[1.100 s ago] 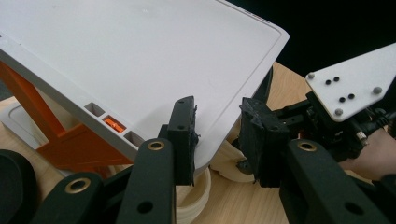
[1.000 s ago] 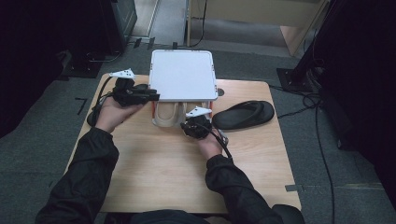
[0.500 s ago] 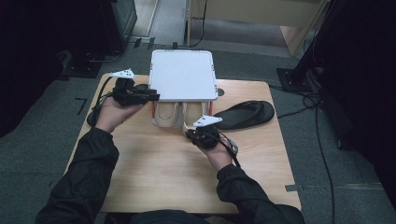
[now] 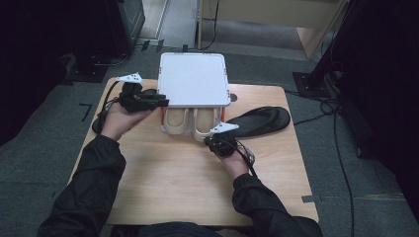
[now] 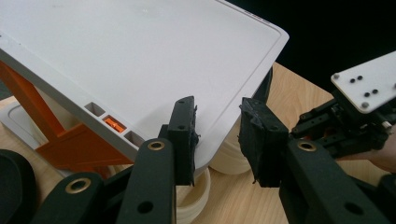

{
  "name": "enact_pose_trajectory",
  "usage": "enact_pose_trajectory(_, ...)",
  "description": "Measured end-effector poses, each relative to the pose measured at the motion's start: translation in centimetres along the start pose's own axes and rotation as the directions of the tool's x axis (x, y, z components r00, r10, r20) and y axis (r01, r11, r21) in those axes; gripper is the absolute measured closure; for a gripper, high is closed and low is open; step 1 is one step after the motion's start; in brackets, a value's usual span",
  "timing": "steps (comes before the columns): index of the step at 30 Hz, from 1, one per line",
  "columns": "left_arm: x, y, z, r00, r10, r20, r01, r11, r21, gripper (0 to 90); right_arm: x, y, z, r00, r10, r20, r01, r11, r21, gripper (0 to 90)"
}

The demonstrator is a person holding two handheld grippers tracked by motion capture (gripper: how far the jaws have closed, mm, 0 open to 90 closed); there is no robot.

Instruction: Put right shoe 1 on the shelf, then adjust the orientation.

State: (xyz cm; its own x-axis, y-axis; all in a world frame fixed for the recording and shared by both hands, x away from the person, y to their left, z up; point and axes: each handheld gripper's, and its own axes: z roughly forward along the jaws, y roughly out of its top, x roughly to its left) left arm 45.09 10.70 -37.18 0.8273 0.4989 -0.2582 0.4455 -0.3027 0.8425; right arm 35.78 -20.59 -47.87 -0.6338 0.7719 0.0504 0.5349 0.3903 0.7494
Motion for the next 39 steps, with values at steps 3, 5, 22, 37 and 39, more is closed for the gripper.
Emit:
enact_pose_trajectory(3,-0.1,0.0,0.0,1.0,-0.002,-0.004,0.002,1.0,0.001,66.7,-0.4,0.3,0.5,0.9999,0.008,0.007,-0.008,1.0,-0.006,83.8)
enact_pose_trajectory(5,0.0,0.0,0.0,1.0,-0.006,-0.002,0.006,1.0,0.001,66.6,-0.8,0.5,0.9,0.9999,0.015,0.007,-0.015,1.0,-0.012,82.7)
enact_pose_trajectory(22,-0.9,0.6,-1.8,0.9997,-0.021,-0.01,0.021,0.9997,-0.015,56.8,-0.3,0.0,-1.8,0.9925,0.007,-0.122,-0.011,0.999,-0.03,58.8)
enact_pose_trajectory(37,-0.8,0.0,-5.1,0.9959,-0.026,-0.086,0.026,0.9996,-0.007,54.2,-1.4,-2.0,-4.2,0.988,-0.01,-0.154,-0.001,0.997,-0.071,51.1)
enact_pose_trajectory(39,-0.6,-0.3,-5.6,0.9948,-0.034,-0.096,0.033,0.9994,-0.013,54.2,-1.6,-2.0,-4.1,0.9881,-0.025,-0.152,0.012,0.996,-0.084,51.1)
